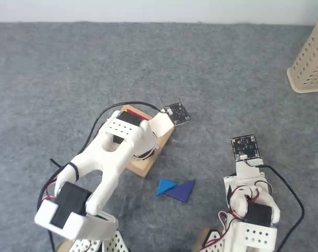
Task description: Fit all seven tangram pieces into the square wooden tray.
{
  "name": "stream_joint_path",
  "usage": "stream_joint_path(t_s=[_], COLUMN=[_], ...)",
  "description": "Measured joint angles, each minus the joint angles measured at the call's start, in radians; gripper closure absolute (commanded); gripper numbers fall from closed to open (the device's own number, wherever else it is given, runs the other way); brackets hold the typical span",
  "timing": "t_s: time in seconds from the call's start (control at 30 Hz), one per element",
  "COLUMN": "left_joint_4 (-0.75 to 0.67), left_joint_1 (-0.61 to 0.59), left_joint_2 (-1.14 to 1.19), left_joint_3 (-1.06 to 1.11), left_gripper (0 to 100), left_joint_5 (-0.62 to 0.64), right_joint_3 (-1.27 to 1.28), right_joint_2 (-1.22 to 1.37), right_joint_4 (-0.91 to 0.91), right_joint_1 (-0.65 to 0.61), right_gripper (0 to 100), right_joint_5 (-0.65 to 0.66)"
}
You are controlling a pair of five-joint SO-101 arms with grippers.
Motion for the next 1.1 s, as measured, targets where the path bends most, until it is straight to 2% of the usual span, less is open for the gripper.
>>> stream_joint_path(t_s=[0.07,0.23,0.57,1.1], left_joint_4=[0.002,0.009,0.031,0.034], left_joint_1=[0.025,0.032,0.031,-0.117], left_joint_2=[0.000,0.000,0.000,0.000], left_joint_3=[0.000,0.000,0.000,-0.066], left_gripper=[98,89,89,89], left_joint_5=[-0.005,-0.025,-0.038,-0.015], right_joint_3=[0.000,0.000,0.000,0.000], right_joint_2=[0.000,0.000,0.000,0.000], right_joint_4=[0.000,0.000,0.000,0.000], right_joint_1=[0.000,0.000,0.000,0.000], right_gripper=[99.2,99.2,99.2,99.2], right_joint_5=[0.000,0.000,0.000,0.000])
